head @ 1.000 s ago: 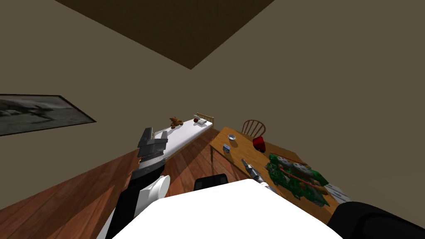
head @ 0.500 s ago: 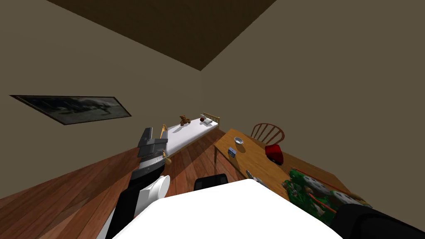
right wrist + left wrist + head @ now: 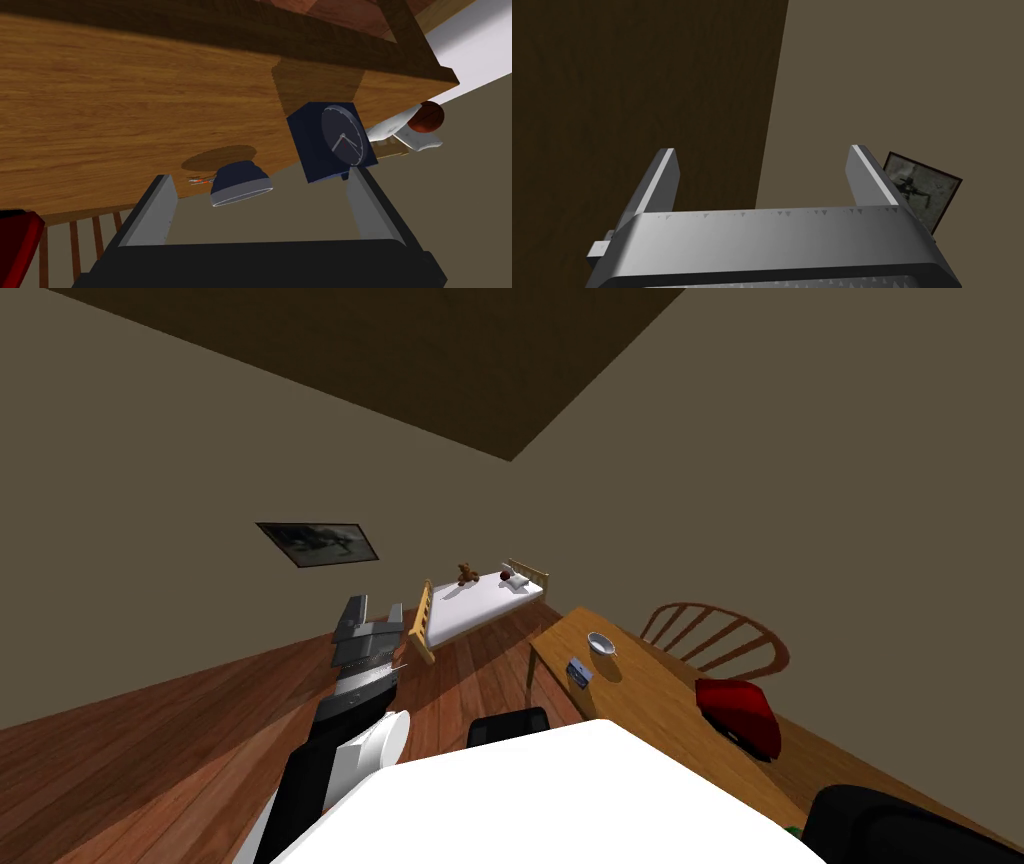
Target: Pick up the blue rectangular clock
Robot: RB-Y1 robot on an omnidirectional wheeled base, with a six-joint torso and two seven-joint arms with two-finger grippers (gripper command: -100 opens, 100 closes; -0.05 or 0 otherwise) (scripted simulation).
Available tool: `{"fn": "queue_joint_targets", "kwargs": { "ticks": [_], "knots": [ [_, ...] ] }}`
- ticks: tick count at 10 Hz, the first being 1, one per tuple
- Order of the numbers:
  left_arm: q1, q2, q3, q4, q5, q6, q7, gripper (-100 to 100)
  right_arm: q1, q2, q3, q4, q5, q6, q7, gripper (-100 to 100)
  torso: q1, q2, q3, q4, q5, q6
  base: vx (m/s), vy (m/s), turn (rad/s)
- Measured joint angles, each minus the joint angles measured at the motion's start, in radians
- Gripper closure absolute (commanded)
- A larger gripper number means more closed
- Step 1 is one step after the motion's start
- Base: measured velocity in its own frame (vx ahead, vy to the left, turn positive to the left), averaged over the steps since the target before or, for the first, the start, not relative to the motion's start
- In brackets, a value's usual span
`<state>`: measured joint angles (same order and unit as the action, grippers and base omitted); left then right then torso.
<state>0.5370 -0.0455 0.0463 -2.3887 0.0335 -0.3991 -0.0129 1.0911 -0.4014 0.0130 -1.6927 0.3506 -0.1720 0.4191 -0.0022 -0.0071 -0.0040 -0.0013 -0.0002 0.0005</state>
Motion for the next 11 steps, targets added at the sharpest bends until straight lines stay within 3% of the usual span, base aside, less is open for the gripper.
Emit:
{"fn": "queue_joint_targets", "kwargs": {
  "ticks": [5,7,11],
  "knots": [
    [0.0,0.0,0.0,0.0,0.0,0.0,0.0,0,0.097,-0.096,0.041,0.074,0.073,0.027,0.002,-100,-0.001,-0.004,-0.002,-0.001,0.0,0.0,0.093,-0.023,0.403],
    [0.0,0.0,0.0,0.0,0.0,0.0,0.0,0,0.121,-0.126,0.047,0.104,0.09,0.014,0.003,-100,0.002,-0.001,-0.001,0.0,0.0,0.0,0.083,0.005,0.425],
    [0.0,0.0,0.0,0.0,0.0,0.0,0.0,0,0.177,-0.233,0.086,0.149,0.138,0.0,-0.016,-100,0.0,-0.006,-0.003,-0.001,0.0,0.0,0.131,-0.036,0.392]
  ]
}}
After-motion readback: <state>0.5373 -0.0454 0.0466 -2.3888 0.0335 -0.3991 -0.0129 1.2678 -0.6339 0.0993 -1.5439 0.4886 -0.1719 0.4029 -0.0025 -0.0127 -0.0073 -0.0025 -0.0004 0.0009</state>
